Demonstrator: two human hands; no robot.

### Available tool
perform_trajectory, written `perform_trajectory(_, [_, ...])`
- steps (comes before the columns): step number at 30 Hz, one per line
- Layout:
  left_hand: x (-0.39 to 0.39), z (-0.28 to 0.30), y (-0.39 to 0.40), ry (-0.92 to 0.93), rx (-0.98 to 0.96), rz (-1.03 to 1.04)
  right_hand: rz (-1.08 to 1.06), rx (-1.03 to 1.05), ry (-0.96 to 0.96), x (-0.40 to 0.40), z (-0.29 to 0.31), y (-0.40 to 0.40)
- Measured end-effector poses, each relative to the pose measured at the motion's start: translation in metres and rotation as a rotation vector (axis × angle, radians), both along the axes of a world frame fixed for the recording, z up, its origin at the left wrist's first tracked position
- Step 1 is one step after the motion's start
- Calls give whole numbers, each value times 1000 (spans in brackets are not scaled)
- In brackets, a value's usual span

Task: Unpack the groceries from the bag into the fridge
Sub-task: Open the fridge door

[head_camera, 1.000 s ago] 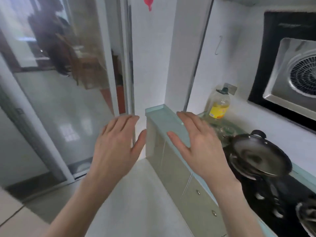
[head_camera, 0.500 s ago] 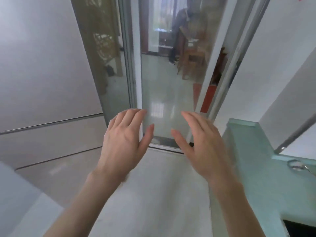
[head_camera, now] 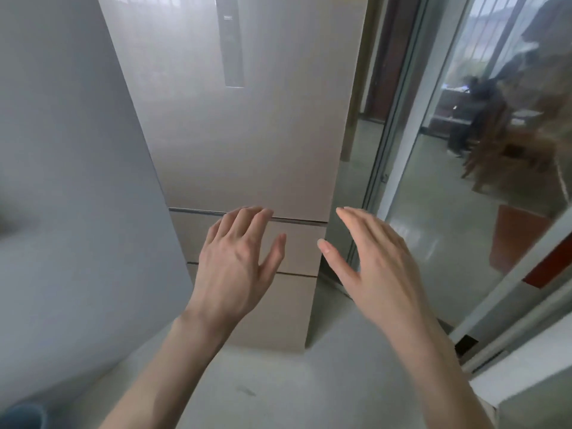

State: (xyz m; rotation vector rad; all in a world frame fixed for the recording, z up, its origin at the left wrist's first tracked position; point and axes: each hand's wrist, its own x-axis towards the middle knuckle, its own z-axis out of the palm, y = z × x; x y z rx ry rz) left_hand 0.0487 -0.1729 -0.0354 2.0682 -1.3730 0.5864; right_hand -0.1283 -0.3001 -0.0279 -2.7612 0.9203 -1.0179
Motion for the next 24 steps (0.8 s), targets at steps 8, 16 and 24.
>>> perform_trajectory(8, [87,6,24,-18,-41,101,97,-62,-10,99,11,2])
perform_trajectory(16, [156,22,15,-24,-109,156,110,-127,-75,174,28,-12])
perform_trajectory(24, [213,32,-20,-66,-162,196,142,-173,-100,250,31,-56])
